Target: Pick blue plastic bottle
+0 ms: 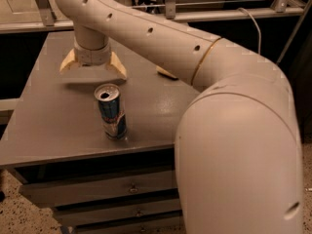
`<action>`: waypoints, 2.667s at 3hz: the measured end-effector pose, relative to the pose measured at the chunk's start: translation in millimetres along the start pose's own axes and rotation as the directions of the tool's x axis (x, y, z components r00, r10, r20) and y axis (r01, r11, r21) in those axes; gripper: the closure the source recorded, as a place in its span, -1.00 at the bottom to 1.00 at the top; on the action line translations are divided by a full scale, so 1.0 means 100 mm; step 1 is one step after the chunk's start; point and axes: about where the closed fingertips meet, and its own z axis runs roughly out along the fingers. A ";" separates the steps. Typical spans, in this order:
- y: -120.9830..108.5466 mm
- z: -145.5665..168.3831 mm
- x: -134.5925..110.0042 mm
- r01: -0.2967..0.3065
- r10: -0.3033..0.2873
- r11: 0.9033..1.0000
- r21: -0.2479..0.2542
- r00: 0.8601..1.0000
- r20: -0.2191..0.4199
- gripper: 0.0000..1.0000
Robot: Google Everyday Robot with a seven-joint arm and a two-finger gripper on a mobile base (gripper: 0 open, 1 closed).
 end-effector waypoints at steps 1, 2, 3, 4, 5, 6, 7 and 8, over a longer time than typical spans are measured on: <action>-0.38 -0.01 0.02 0.092 -0.091 0.994 0.054 0.996 -0.013 -1.00; -0.70 -0.12 0.10 0.167 -0.160 0.981 0.099 0.984 -0.075 -1.00; -0.72 -0.12 0.11 0.173 -0.166 0.980 0.102 0.983 -0.080 -1.00; -0.61 -0.17 0.14 0.182 -0.172 0.980 0.080 0.979 -0.113 -1.00; -0.38 -0.29 0.35 0.189 -0.179 0.981 0.037 0.965 -0.190 -1.00; -0.19 -0.38 0.69 0.200 -0.195 0.980 -0.010 0.945 -0.264 -1.00; -0.09 -0.31 1.06 0.205 -0.205 0.978 -0.030 0.935 -0.291 -1.00; -0.19 -0.12 1.34 0.213 -0.208 0.977 -0.014 0.936 -0.285 -1.00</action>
Offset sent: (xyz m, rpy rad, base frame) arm 0.0047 0.1003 0.0610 0.1057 -0.2006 0.2539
